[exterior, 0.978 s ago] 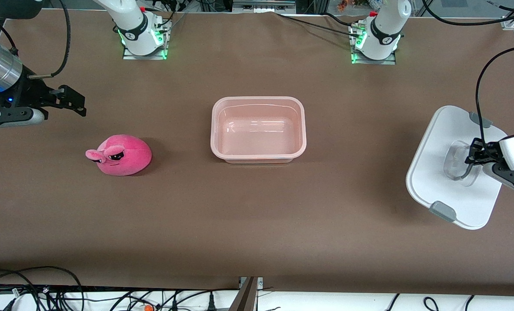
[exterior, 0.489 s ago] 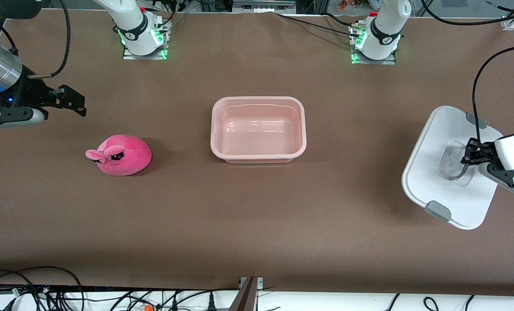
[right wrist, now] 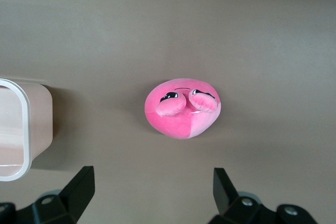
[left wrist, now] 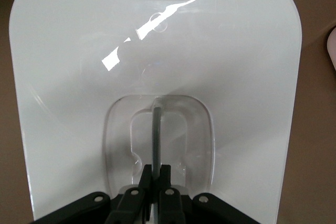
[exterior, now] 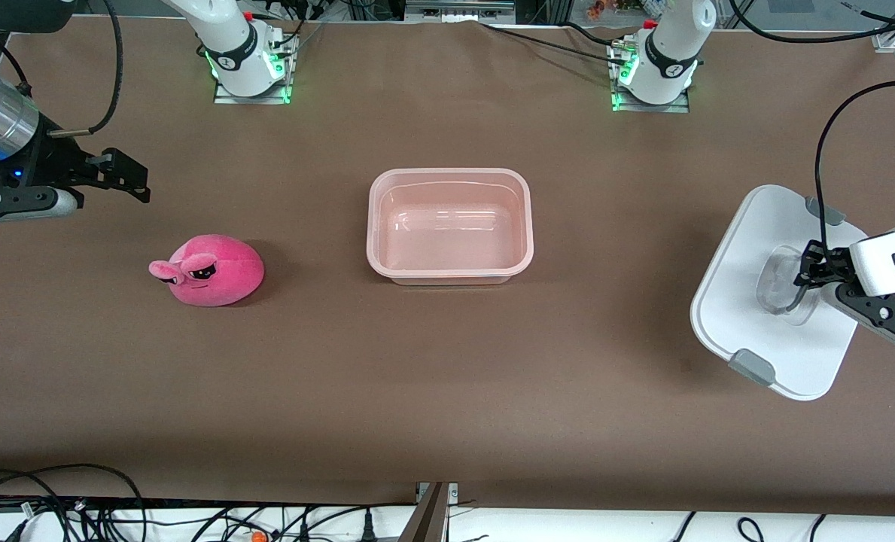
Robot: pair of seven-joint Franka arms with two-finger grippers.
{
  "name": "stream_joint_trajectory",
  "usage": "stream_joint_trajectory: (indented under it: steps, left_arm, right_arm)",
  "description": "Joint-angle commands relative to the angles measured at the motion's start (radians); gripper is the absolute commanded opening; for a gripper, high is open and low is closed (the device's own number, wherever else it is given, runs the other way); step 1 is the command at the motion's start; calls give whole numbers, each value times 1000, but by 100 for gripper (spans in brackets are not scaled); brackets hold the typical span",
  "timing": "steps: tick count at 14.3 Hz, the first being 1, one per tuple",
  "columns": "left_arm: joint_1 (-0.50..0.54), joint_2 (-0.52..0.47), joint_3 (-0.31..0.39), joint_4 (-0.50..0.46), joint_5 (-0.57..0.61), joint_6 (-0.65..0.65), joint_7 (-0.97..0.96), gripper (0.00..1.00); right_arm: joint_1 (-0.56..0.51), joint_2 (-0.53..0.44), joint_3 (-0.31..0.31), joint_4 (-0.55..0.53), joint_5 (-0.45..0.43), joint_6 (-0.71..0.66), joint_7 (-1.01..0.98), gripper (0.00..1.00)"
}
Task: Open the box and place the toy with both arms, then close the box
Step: 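Hold the lid beside the box with the left gripper, then reach the right gripper to the pink plush toy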
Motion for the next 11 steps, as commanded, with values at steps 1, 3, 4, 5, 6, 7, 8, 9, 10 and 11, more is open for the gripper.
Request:
stream_joint_trajectory:
  steps: [1, 3, 4, 5, 6, 7, 8, 9, 10, 11]
  left_arm:
    - [-13, -14, 0, -4, 0, -5, 2, 0]
    - [-14, -14, 0, -4, 0, -5, -3, 0]
    - [-14, -14, 0, -4, 0, -6, -3, 0]
    - [-16, -14, 0, -4, 0, -5, -2, 0]
    - [-17, -14, 0, -4, 0, -6, -2, 0]
    - [-19, -14, 0, -4, 0, -5, -2, 0]
    - [-20, -14, 0, -4, 0, -6, -2, 0]
    - [-20, -16, 0, -4, -1, -5, -2, 0]
    - [-20, -14, 0, -4, 0, -5, -3, 0]
    - [-22, -14, 0, -3, 0, -5, -3, 0]
  right_arm:
    - [-4, -13, 5, -8, 6, 6, 7, 100]
    - [-5, -13, 5, -6, 6, 6, 6, 100]
    - [-5, -13, 4, -5, 5, 8, 6, 100]
    - [-5, -13, 3, -3, 6, 17, 6, 100]
    - [-5, -11, 2, -2, 5, 23, 4, 100]
    - [-5, -11, 2, 0, 0, 32, 4, 100]
    - [-5, -11, 2, 0, 3, 66, 4, 100]
    - [-8, -11, -1, 0, 9, 98, 4, 100]
    - [-11, -11, -3, 4, 14, 98, 1, 100]
    - [-11, -14, -1, 1, 12, 94, 1, 100]
